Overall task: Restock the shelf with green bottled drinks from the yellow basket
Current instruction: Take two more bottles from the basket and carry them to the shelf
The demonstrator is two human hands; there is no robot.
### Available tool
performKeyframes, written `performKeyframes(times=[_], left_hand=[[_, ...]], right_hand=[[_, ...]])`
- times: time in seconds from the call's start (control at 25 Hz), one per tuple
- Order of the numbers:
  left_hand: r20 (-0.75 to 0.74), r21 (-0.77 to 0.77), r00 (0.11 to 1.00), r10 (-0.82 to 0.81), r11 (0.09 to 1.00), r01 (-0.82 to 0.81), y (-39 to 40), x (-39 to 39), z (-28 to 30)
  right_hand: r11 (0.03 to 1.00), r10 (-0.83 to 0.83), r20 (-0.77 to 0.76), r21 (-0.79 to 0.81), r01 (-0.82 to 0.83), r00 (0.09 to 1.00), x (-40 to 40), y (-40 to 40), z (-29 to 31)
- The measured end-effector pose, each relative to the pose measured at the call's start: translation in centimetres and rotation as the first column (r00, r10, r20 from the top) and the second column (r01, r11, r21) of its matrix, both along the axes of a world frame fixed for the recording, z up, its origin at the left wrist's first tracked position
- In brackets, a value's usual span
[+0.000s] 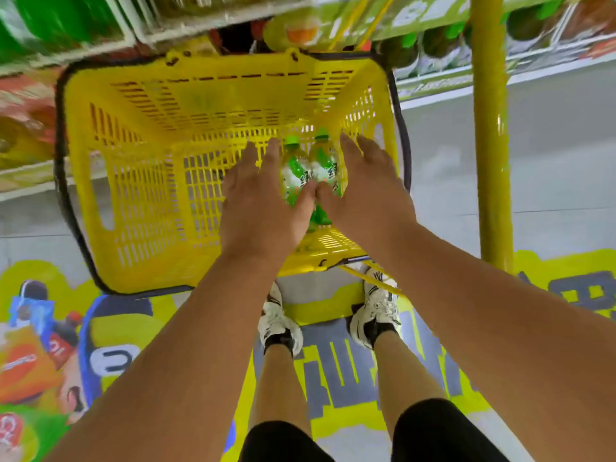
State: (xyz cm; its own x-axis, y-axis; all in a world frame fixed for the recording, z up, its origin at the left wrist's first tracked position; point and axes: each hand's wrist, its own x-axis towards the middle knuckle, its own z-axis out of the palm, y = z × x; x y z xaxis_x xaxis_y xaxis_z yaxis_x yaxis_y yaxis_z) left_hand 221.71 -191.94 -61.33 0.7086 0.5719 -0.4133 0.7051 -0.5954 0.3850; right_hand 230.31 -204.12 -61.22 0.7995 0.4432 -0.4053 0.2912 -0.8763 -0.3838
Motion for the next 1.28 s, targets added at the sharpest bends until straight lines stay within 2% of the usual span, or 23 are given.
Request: performKeyframes(times=[0.12, 0.24, 0.32, 0.44, 0.76, 0.88, 1.12, 1.28], left_hand=[[-0.036, -0.033, 0.999, 0.027, 0.999, -0.028, 0.9, 0.2, -4.8], [-0.097, -0.150, 0.992, 0.081, 0.984, -0.095, 1.5, 1.1, -9.1], [-0.149, -0.269, 0.974, 0.172, 0.941, -0.207, 1.8, 1.8, -11.8], [-0.211, -0.383, 0.928, 0.307, 0.848, -0.367, 1.8, 3.0, -14.8], [-0.305, -0.264, 0.910, 0.281, 0.893, -0.364, 1.0, 4.9, -18.1], [-0.293, -0.241, 0.915, 0.278, 0.904, -0.352, 1.2, 4.9, -18.6], [-0.256, -0.316, 0.890, 0.376, 0.838, -0.445, 2.2, 3.5, -17.6], [-0.205, -0.296, 0.913, 0.352, 0.867, -0.401, 3.1, 2.5, -14.9]], right_hand=[[0.999, -0.027, -0.045, -0.021, 0.026, 0.999, 0.2, 1.0, -4.2], [0.993, -0.117, -0.160, -0.035, 0.113, 0.980, 1.2, 2.0, -8.1], [0.968, -0.250, -0.254, -0.062, 0.242, 0.934, 2.1, 2.7, -10.2], [0.943, -0.331, -0.274, -0.087, 0.320, 0.903, 3.3, 3.6, -12.7], [0.880, -0.475, -0.196, -0.133, 0.456, 0.858, 3.1, 6.1, -16.8], [0.872, -0.489, -0.267, -0.124, 0.473, 0.831, 2.8, 5.8, -18.1], [0.875, -0.472, -0.416, -0.116, 0.469, 0.777, 3.3, 5.2, -18.2], [0.891, -0.438, -0.393, -0.071, 0.448, 0.808, 2.9, 4.1, -15.7]])
